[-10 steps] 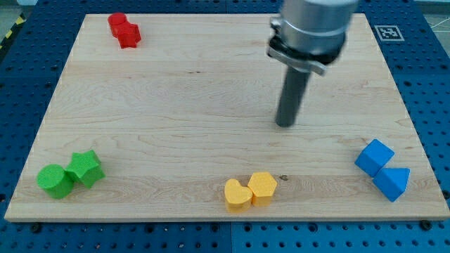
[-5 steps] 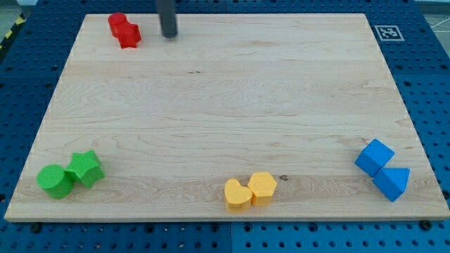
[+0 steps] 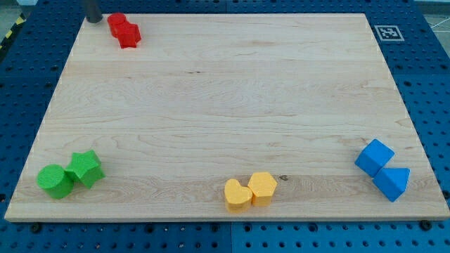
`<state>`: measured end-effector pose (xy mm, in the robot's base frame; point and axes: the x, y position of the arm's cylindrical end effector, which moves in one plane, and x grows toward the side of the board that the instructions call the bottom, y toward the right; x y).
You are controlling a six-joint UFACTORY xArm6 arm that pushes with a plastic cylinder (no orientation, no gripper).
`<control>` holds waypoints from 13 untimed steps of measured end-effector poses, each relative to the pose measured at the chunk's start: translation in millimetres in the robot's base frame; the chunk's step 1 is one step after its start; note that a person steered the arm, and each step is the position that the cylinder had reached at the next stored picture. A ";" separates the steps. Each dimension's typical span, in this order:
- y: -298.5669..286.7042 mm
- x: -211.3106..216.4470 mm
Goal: Separate red circle and red star
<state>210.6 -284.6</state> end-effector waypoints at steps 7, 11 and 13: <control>27.3 57.3; 12.8 0.9; 39.9 9.8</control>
<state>220.4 -244.7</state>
